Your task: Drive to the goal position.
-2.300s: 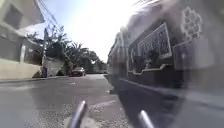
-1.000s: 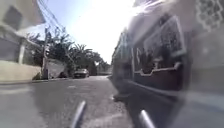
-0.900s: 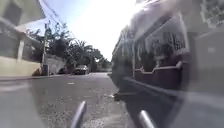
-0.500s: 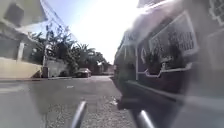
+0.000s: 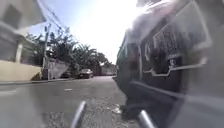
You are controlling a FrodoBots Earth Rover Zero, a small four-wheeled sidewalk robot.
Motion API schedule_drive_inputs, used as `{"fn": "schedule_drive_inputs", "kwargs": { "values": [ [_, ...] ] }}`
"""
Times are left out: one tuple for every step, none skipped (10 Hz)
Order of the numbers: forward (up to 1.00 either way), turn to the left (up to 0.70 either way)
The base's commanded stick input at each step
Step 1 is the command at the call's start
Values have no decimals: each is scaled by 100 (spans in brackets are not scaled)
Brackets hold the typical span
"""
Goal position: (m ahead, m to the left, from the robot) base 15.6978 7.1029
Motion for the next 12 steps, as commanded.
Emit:
{"fn": "schedule_drive_inputs", "kwargs": {
  "values": [
    [85, 0],
    [85, 0],
    [85, 0],
    [85, 0],
    [85, 0],
    [85, 0],
    [85, 0],
    [85, 0],
    [85, 0],
    [85, 0],
    [85, 0],
    [85, 0]
  ]
}}
